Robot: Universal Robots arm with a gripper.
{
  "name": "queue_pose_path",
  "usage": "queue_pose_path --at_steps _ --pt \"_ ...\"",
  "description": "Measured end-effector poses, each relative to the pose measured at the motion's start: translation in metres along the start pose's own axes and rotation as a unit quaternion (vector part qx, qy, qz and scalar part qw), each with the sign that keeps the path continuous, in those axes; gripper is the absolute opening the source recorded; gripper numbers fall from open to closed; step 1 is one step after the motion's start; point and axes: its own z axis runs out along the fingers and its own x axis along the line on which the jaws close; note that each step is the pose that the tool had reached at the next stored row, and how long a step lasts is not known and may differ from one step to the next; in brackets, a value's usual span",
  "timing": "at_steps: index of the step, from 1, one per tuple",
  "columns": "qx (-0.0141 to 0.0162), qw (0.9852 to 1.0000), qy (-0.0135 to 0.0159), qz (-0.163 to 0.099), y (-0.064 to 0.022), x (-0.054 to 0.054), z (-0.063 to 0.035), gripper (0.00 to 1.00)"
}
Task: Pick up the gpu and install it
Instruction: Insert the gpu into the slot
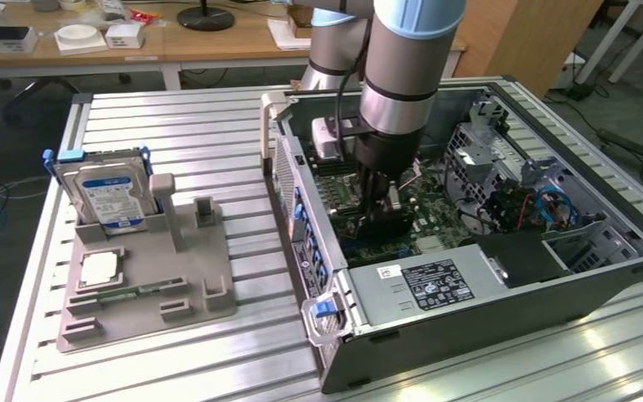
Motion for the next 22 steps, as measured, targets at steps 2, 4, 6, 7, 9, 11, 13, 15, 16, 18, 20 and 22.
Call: queue_pose_path --at_steps 2,4,6,7,9,11,13,15,16,18,20,22 --pt "0.0007 1.0 -0.0001 0.0 -0.0002 0.0 -0.0035 0.34" --pt "0.0013 1.0 -0.0001 0.0 -0.0004 0.0 -0.0074 0.34" --pt "0.0022 1.0 -0.0002 0.0 -0.0006 0.0 -0.0112 0.34" --pt "0.0028 1.0 -0.0002 0.0 -0.0007 0.0 -0.013 0.34" --pt "0.0034 1.0 -0.0003 0.0 -0.0009 0.0 -0.0154 0.34" --pt "0.0035 1.0 -0.0004 0.0 -0.0009 0.0 -0.0154 0.34" --pt "0.0035 1.0 -0.0003 0.0 -0.0009 0.0 -0.0154 0.33" --pt "0.0035 1.0 -0.0003 0.0 -0.0009 0.0 -0.0155 0.27" --pt "0.0035 1.0 -0.0003 0.0 -0.0008 0.0 -0.0155 0.2" --pt "0.0035 1.0 -0.0003 0.0 -0.0008 0.0 -0.0155 0.15" --pt "0.0035 1.0 -0.0003 0.0 -0.0008 0.0 -0.0155 0.1" --pt "0.0035 1.0 -0.0003 0.0 -0.0008 0.0 -0.0155 0.1"
